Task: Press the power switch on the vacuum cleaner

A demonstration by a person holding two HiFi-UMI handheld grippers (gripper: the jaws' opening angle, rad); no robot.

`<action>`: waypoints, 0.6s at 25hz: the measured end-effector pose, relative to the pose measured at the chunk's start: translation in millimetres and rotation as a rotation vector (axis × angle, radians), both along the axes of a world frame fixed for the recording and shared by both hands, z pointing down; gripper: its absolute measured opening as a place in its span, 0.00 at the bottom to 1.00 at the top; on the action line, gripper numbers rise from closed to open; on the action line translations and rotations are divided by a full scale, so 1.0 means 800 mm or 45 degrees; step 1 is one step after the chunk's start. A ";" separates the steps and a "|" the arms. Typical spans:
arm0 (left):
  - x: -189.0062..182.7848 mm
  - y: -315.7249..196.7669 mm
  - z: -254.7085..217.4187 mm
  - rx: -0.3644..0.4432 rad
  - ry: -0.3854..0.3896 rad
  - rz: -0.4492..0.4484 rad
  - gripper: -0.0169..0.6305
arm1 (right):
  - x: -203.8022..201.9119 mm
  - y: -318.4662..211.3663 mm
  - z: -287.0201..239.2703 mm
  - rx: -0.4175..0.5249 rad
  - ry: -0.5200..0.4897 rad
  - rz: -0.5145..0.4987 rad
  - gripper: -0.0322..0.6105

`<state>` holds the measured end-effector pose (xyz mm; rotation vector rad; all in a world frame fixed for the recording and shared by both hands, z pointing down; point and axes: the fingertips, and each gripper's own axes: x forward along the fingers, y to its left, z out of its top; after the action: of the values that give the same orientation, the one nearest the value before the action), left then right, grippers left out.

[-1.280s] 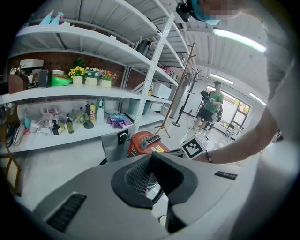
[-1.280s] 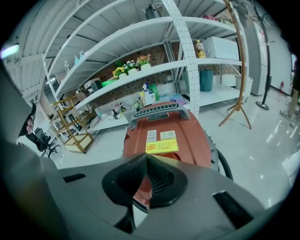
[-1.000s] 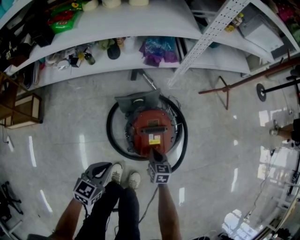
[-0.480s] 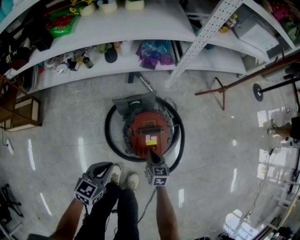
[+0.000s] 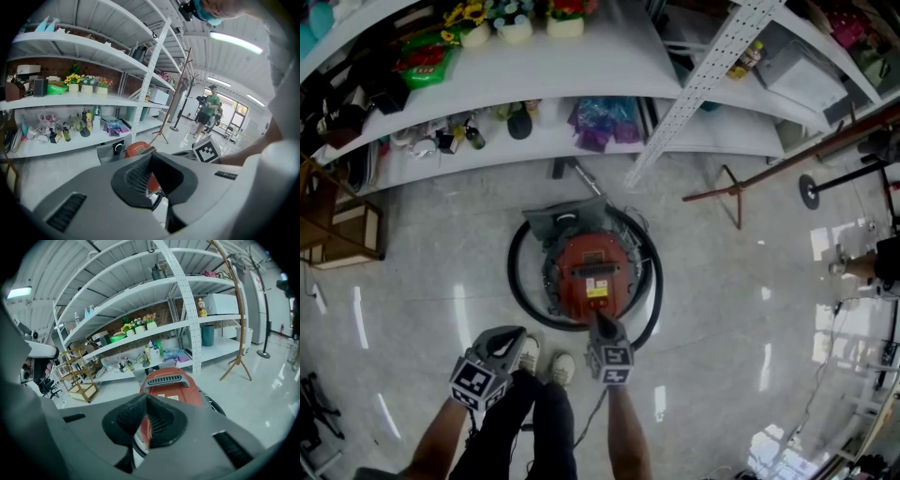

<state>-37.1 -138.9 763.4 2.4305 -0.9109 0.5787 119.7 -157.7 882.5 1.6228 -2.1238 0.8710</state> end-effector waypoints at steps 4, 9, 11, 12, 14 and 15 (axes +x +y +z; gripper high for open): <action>0.004 -0.004 -0.014 0.018 0.004 -0.005 0.04 | -0.004 0.002 -0.027 0.029 -0.024 0.002 0.07; 0.010 -0.003 -0.028 0.041 0.009 0.012 0.04 | -0.008 0.007 -0.061 0.067 -0.031 -0.003 0.07; 0.012 -0.003 -0.035 0.036 0.016 0.007 0.04 | -0.008 0.008 -0.075 0.081 -0.026 -0.005 0.07; 0.013 -0.003 -0.039 0.038 0.019 0.006 0.04 | -0.008 0.008 -0.081 0.085 -0.025 -0.005 0.07; 0.014 -0.003 -0.045 0.042 0.024 0.006 0.04 | -0.008 0.012 -0.095 0.093 -0.024 -0.007 0.07; 0.014 -0.003 -0.049 0.044 0.024 0.006 0.04 | -0.009 0.014 -0.102 0.097 -0.025 -0.009 0.07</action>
<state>-25.6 -141.2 723.9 2.4650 -0.9150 0.5446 112.7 -146.1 801.1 1.6491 -2.2002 0.8164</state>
